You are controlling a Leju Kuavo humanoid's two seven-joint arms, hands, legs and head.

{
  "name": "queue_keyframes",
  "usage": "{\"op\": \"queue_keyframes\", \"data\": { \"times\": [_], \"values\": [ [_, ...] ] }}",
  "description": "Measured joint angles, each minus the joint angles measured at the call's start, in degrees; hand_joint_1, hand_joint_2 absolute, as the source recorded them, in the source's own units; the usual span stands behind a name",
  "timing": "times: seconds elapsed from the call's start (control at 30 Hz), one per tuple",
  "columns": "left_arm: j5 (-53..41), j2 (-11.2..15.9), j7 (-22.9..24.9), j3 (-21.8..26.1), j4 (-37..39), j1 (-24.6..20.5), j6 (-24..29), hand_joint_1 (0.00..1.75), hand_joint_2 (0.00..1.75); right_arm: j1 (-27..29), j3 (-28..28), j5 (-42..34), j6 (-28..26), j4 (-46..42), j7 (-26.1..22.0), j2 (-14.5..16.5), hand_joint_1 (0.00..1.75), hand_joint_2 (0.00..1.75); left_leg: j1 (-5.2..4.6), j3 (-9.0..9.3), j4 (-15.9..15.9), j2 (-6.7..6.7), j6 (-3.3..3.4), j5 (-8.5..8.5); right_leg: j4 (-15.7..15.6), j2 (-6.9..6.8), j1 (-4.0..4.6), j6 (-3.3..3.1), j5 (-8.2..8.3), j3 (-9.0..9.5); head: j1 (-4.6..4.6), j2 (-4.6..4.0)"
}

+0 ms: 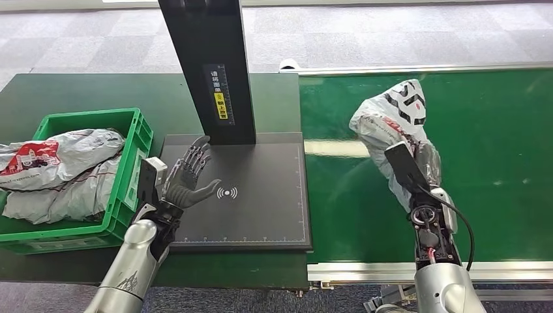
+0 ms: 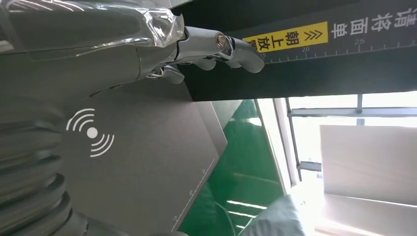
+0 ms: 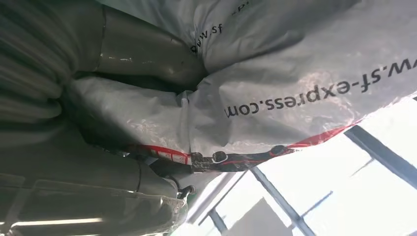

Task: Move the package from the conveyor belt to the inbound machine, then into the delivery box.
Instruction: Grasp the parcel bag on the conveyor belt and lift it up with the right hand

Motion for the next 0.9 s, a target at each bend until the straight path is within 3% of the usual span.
{"op": "queue_keyframes", "data": {
  "times": [0.1,0.23,0.3,0.5,0.6,0.7,0.9],
  "values": [
    [-1.7,0.0,-1.4,0.0,-1.1,0.4,3.9,0.0,1.75,2.6,-0.4,-9.6,-4.9,-6.8,-5.0,0.8,1.75,1.75,0.0,0.0,0.0,-0.01,0.0,0.0,0.0,-0.02,-0.01,0.0,0.0,0.0,0.0,0.0],
    [-7.7,-0.7,-5.1,0.2,-3.3,0.1,20.4,0.0,1.75,6.4,-1.6,-21.3,-9.5,-17.9,-9.0,2.5,1.75,1.75,0.0,0.01,0.0,-0.02,0.0,0.0,0.0,-0.02,0.0,0.0,0.0,-0.01,-0.01,0.0],
    [-9.2,-1.2,-6.2,0.4,-4.4,-0.4,26.0,0.0,1.75,7.8,-1.9,-23.5,-10.1,-22.7,-9.2,3.2,1.75,1.75,0.0,0.01,0.0,-0.02,0.0,0.0,0.0,-0.02,0.0,0.0,0.0,0.0,-0.02,0.0],
    [-7.3,-2.7,-11.4,1.7,-7.5,-1.0,35.8,0.0,1.75,9.7,-0.3,-23.6,-9.8,-30.9,-11.0,4.9,1.75,1.75,0.01,0.04,0.0,0.06,0.0,0.0,0.0,0.03,0.0,-0.01,0.01,0.02,-0.01,0.0],
    [-4.9,-3.1,-14.1,2.0,-9.1,-1.2,38.8,0.0,1.75,9.8,5.1,-18.6,-7.7,-32.1,-10.6,5.5,1.75,1.75,0.02,0.04,0.0,0.07,-0.01,0.01,0.0,0.04,0.03,-0.01,0.01,0.03,-0.01,0.0],
    [-4.3,-3.7,-15.6,2.1,-11.7,-1.3,43.3,0.0,1.75,9.4,14.0,-13.0,-3.0,-30.8,-9.5,6.0,1.75,1.75,0.06,0.06,0.0,0.08,-0.02,0.01,0.0,0.05,0.08,-0.02,0.01,0.02,-0.02,0.0],
    [-5.9,-4.1,-16.0,1.8,-16.9,-1.1,49.1,0.0,1.75,8.7,26.7,-11.4,5.1,-26.6,-9.2,7.1,1.75,1.75,0.07,-0.03,0.0,-0.14,-0.04,0.04,0.0,-0.13,0.1,-0.04,-0.03,0.03,0.01,-0.01]
  ]
}}
